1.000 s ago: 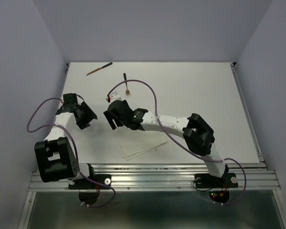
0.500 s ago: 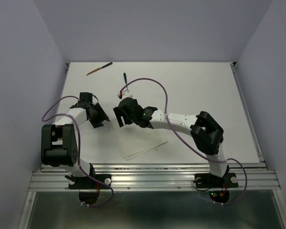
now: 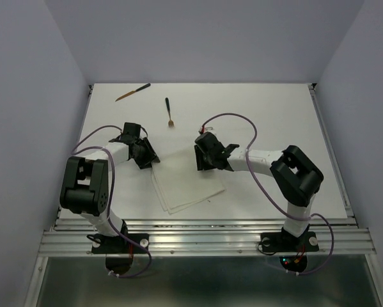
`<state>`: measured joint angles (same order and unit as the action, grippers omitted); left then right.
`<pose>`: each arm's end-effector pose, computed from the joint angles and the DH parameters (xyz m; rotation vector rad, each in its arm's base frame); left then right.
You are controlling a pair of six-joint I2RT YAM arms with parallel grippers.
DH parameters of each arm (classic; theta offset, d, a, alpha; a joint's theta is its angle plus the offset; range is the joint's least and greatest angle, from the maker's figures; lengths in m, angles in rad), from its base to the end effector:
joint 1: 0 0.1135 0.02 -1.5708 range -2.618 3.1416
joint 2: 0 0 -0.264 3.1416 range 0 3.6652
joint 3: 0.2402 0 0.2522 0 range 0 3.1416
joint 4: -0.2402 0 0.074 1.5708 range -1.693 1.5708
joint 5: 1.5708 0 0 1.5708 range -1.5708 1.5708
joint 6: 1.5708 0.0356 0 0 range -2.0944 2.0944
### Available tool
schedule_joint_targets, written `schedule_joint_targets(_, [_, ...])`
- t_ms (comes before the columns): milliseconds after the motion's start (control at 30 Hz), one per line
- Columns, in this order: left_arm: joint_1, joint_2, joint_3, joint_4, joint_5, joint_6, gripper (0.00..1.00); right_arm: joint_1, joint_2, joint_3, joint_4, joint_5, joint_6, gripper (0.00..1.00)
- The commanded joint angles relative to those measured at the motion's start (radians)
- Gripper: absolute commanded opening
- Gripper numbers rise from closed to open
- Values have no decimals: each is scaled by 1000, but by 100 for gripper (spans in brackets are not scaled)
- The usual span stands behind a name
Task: Fold the napkin into a case and place the utensils inside
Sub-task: Fold the lower triangle-folded napkin at the center of the board.
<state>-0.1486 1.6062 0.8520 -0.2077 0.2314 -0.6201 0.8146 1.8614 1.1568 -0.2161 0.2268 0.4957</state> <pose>0.3065 -0.0541 0.1642 -0.5151 2.5509 -0.5866 0.2713 0.2760 0.1670 -0.2996 2.4621 0.2851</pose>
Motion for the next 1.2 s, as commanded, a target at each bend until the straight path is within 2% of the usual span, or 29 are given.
schedule_joint_targets(0, [-38, 43, 28, 11, -6, -26, 50, -19, -7, -51, 47, 14, 26, 49])
schedule_joint_targets(167, [-60, 69, 51, 14, -7, -33, 50, -98, -16, -94, 52, 42, 17, 49])
schedule_joint_targets(333, [-60, 69, 91, -7, -12, -24, 50, -111, -37, -78, 47, 92, -23, 49])
schedule_joint_targets(433, [-60, 48, 127, -50, -43, -7, 55, -111, -39, -40, 32, 92, -48, 49])
schedule_joint_targets(500, [-60, 32, 157, -77, -70, 3, 59, -111, -51, -26, 40, 34, -60, 50])
schedule_joint_targets(667, [-36, -37, 193, -160, -142, 22, 61, -37, -73, 53, 40, 20, -74, 66])
schedule_joint_targets(700, [-28, -46, 199, -176, -155, 28, 61, -20, -68, 69, 38, 32, -78, 71])
schedule_joint_targets(800, [18, -78, 200, -199, -159, 33, 61, 40, -19, 138, 44, 52, -92, 80])
schedule_joint_targets(1000, [107, -129, 159, -188, -129, 10, 60, 152, 133, 328, 30, 78, -132, 86])
schedule_joint_targets(1167, [141, -157, 139, -197, -132, 16, 60, 181, 287, 529, -43, 79, -152, 87])
